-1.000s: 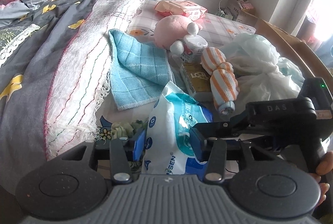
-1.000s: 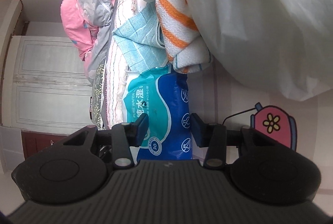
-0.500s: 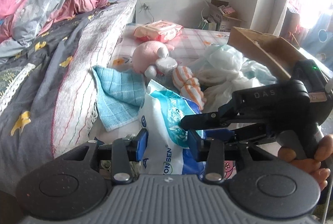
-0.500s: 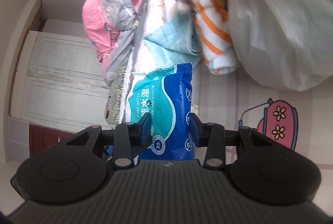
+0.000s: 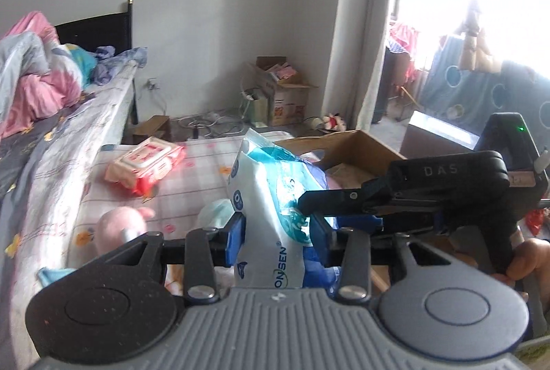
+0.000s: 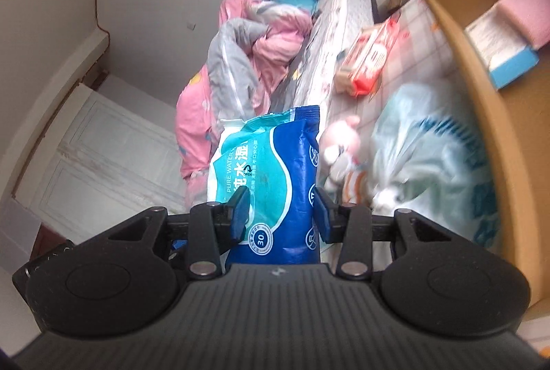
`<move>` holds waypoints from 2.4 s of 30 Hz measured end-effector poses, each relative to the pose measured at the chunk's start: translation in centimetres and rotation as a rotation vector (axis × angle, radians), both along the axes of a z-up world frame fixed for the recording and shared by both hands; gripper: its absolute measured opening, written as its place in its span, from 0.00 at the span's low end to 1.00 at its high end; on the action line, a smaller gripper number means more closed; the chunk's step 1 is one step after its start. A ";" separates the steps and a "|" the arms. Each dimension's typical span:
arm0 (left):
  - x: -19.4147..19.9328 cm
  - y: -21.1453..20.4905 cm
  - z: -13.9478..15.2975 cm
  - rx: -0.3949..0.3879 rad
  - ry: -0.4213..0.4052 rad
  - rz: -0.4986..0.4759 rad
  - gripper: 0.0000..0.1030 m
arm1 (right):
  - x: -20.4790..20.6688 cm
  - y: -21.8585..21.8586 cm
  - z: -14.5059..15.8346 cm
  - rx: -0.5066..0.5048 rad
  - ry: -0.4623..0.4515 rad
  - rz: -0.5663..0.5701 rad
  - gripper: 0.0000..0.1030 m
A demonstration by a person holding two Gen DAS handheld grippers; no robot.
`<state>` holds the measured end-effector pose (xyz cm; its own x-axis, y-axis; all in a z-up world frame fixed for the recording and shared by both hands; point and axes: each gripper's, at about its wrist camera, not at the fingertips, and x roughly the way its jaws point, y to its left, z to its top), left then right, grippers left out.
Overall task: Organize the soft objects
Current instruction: 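Lift the wet-wipe pack into the cardboard box and open the right gripper, then grasp the pink plush toy with the right gripper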
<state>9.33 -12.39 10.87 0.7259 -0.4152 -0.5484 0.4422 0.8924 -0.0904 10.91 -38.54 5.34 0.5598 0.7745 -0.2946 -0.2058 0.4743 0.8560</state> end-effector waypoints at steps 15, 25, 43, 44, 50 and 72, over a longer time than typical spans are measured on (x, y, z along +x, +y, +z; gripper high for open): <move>10.5 -13.5 -8.5 -0.025 0.218 -0.131 0.44 | 9.3 -17.6 -6.6 -0.209 0.231 -0.106 0.39; 8.6 -7.6 -6.9 -0.038 0.161 -0.063 0.48 | 13.5 -15.0 -12.5 -0.408 0.394 -0.023 0.40; 4.2 0.3 -8.8 -0.003 0.206 0.044 0.55 | 12.7 -12.3 -14.1 -0.415 0.504 -0.049 0.34; 4.0 0.7 -8.9 -0.005 0.209 0.050 0.55 | 12.8 -12.2 -14.3 -0.393 0.517 -0.054 0.35; 2.7 2.9 -9.2 0.006 0.198 0.111 0.57 | 12.3 -11.9 -14.1 -0.388 0.523 -0.100 0.38; 1.3 16.4 -12.0 0.072 0.224 0.461 0.62 | 6.3 4.2 1.6 -0.653 -0.150 -0.007 0.59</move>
<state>10.60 4.04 -1.18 0.6859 -0.0355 -0.7268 -0.0215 0.9974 -0.0690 17.22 -34.31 6.97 0.6355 0.4598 -0.6203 -0.2956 0.8870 0.3547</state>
